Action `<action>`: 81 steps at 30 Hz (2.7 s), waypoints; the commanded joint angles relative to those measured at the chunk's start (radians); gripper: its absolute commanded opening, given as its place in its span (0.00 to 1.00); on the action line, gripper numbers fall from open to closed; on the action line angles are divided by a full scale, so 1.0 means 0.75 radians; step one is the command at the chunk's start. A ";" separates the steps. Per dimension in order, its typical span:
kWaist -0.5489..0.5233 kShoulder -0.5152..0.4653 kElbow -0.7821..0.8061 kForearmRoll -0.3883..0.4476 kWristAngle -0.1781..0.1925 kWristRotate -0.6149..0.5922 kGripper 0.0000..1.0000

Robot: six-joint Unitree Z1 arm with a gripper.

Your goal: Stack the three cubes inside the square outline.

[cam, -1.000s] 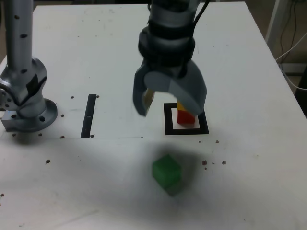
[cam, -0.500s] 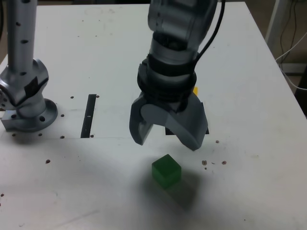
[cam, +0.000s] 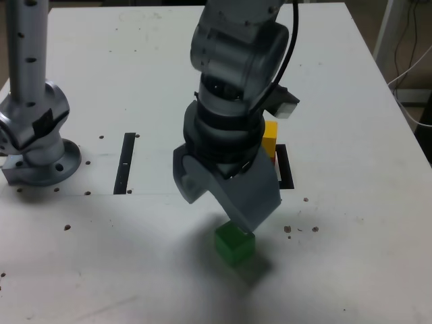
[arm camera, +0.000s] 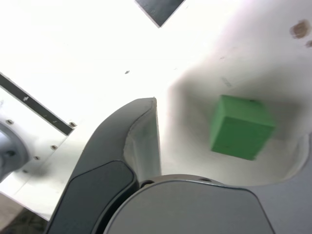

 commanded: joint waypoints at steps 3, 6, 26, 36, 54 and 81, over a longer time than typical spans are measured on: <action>-0.025 -0.024 0.050 -0.037 0.018 0.017 0.99; -0.035 -0.016 0.050 -0.064 0.016 0.018 0.99; -0.073 0.151 -0.017 -0.141 -0.004 0.019 0.89; -0.075 0.173 -0.038 -0.152 -0.011 -0.017 0.37; -0.078 0.171 -0.038 -0.162 -0.009 -0.017 0.24; 0.009 0.080 -0.325 0.312 0.048 -0.165 0.24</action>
